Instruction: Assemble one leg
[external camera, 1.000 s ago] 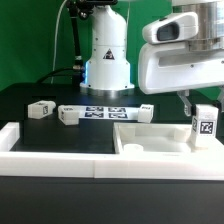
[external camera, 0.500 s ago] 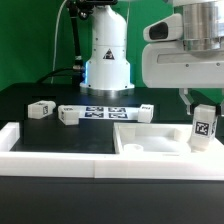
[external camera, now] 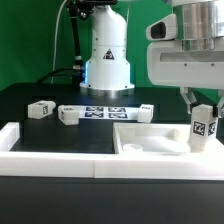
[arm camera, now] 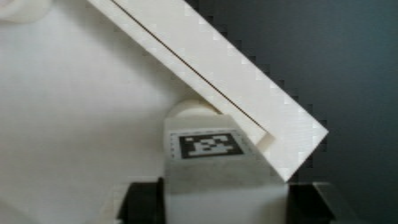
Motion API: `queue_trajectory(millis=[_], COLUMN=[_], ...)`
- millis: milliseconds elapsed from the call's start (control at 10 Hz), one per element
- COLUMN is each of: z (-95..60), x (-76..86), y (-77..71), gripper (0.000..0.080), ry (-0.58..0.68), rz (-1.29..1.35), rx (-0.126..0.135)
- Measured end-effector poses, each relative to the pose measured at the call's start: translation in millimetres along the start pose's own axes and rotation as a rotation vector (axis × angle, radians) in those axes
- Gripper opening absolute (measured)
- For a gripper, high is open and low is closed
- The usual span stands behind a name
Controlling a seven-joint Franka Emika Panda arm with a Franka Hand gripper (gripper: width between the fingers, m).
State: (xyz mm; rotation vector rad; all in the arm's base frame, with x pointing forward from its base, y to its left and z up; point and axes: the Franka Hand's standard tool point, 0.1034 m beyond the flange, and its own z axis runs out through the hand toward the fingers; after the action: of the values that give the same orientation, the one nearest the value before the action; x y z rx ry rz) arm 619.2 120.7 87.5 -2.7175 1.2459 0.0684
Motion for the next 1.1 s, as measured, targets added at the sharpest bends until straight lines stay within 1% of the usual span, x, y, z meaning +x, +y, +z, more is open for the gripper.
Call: queue_trajectory(millis=[100,200,300,400,500,600,800,900,1000,1100], z=[0.0,-0.1,-0.4,0.3,0.5,0.5,1.9,3.2,3.5,3.2], x=[0.2,0.6,0.7,-0.4,-0.9,-0.6,1.3,0.8,1.8,4.2], y=[0.1,0.5,0.5,1.3,1.1,0.6,3.1,4.3,4.6,2.4], gripper=[0.0298,0.0456,0.0579,0.0579,0.0635,0.0645,0.0645,0.0648,0.0648,0.0648], ry=[0.001,0.000,0.001,-0.001,0.009,0.015,0.005,0.004,-0.003,0.004], rz=[-0.030,-0.114,-0.145,-0.230,-0.381,-0.502,-0.719,-0.823,-0.934,-1.014], rx=[-0.001,-0.001,-0.001,-0.008,-0.023,-0.034,-0.047,-0.067,-0.093,-0.108])
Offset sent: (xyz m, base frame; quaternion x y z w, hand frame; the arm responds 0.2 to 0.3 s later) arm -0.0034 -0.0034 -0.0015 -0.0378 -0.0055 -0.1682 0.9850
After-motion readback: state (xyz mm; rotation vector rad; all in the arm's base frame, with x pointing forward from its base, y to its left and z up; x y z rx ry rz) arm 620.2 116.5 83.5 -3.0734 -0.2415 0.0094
